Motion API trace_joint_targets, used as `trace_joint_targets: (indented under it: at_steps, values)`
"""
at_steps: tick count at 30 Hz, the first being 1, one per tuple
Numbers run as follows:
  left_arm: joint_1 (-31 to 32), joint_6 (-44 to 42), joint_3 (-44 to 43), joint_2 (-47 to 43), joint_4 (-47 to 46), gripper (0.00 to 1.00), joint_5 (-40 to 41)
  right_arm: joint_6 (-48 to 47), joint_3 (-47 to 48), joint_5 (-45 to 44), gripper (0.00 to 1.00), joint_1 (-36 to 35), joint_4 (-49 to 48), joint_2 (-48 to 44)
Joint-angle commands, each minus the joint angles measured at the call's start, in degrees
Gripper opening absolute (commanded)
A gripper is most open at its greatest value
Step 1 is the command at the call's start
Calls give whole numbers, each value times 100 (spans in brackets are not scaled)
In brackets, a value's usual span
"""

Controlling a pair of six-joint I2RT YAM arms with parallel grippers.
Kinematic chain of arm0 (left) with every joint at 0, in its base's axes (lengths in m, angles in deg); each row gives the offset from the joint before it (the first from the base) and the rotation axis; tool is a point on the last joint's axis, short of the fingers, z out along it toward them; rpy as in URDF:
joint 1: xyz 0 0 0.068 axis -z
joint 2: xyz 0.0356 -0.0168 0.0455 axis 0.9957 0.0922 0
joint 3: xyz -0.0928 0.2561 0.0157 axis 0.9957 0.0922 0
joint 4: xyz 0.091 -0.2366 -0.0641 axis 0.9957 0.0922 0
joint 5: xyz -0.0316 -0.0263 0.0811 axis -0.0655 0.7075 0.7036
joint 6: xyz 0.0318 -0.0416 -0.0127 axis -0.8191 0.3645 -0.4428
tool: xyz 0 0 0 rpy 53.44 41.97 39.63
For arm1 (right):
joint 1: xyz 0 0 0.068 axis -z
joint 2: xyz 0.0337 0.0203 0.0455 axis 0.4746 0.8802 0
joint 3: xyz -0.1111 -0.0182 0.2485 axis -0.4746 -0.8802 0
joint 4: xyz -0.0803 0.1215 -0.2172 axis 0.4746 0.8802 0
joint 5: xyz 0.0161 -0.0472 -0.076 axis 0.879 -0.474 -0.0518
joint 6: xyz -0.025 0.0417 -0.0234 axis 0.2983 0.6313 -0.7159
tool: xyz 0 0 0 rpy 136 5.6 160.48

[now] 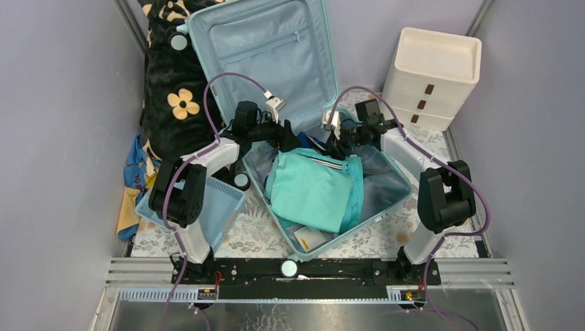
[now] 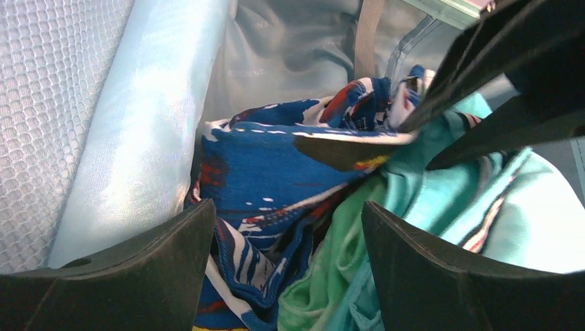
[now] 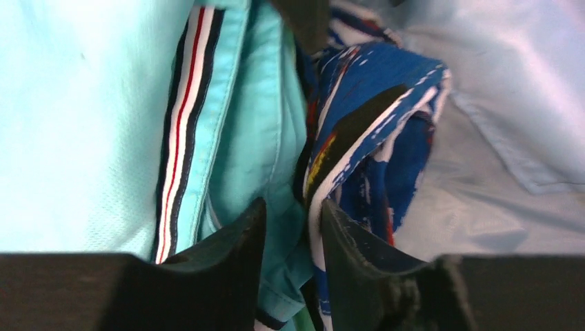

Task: Open, take out, and arrange the luggage
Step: Adjust the clothes in the luggage, then open the drawer in the storage box.

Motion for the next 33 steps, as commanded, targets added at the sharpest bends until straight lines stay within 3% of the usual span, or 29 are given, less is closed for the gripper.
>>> trace_joint_targets:
  at_steps: [1,6,9,11,17,21,24,28,33]
  values:
    - [52,-9,29,-394,-211,84,127,1244,689,611,49,363,184,-193]
    - [131,-58,-149,-1074,108,85,1303,1683,251,51,67,772,-582,-1047]
    - [131,-1,-250,-1398,60,86,1594,2790,-437,-662,96,1064,-1904,-1651]
    - [120,200,-258,-1571,-80,87,1787,3648,-834,-1360,100,1321,-2763,-1878]
    - [4,1060,289,-2069,-930,89,1887,5199,-1035,-2224,98,2311,-2872,-1783]
    - [-80,1350,681,-2276,-1272,90,1906,5744,-1458,-3220,79,2719,-3184,-1674]
    - [-127,1450,744,-2303,-1258,90,1840,5496,-1564,-3697,73,2895,-3342,-1199]
    - [-145,1626,746,-2260,-1317,90,1705,5337,-1159,-3321,58,3335,-3562,-209]
    - [-133,1831,787,-2216,-1350,90,1699,4603,-414,-3116,54,3454,-4064,927]
